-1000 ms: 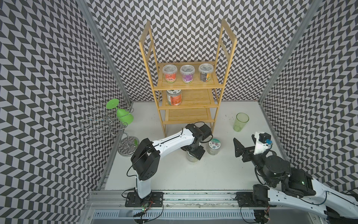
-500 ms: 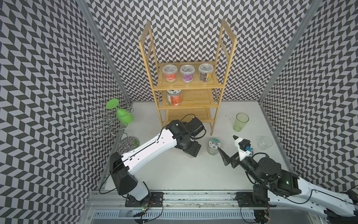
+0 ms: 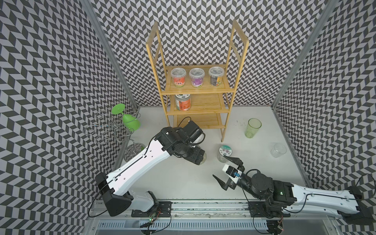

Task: Place the seed container on the shelf
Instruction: Pick up the seed jar at the center of the board.

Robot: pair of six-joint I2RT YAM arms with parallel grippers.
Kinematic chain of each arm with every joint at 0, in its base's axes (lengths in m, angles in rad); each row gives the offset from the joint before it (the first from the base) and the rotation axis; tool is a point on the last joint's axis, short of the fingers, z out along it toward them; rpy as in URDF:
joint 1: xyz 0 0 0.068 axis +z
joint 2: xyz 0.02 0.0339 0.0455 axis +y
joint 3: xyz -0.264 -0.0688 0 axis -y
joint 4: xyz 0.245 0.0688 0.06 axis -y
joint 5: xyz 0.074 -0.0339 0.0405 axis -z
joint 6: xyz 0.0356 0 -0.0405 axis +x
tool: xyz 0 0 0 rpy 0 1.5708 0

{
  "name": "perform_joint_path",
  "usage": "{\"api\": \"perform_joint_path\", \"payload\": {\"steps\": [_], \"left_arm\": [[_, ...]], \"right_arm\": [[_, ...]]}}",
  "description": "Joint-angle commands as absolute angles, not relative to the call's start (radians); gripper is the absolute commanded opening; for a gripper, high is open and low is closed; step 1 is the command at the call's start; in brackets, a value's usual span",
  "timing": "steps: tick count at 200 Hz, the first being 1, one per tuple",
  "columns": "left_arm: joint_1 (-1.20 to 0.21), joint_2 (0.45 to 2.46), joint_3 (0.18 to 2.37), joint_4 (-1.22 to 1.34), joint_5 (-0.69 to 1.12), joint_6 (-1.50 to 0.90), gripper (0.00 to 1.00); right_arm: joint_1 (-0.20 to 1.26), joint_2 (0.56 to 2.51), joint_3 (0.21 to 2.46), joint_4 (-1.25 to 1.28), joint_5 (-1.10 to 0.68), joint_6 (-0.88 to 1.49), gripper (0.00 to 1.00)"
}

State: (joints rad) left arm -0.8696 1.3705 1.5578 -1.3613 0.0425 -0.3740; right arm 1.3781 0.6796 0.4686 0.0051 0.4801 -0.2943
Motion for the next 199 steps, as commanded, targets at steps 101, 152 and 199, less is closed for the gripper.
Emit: {"api": "perform_joint_path", "payload": {"steps": [101, 152, 199], "left_arm": [[-0.856, 1.327, 1.539, -1.355, 0.092, -0.279, 0.76], [-0.856, 1.324, 1.545, -1.356, 0.103, -0.279, 0.76], [-0.856, 1.321, 1.542, -1.354, 0.107, -0.278, 0.77]], "right_arm": [[1.236, 0.910, 0.505, 0.373, 0.143, -0.256, 1.00], [1.178, 0.980, 0.517, 0.438, 0.062, -0.200, 0.99], [1.144, 1.038, 0.526, 0.486, 0.050, -0.176, 0.99]]}}
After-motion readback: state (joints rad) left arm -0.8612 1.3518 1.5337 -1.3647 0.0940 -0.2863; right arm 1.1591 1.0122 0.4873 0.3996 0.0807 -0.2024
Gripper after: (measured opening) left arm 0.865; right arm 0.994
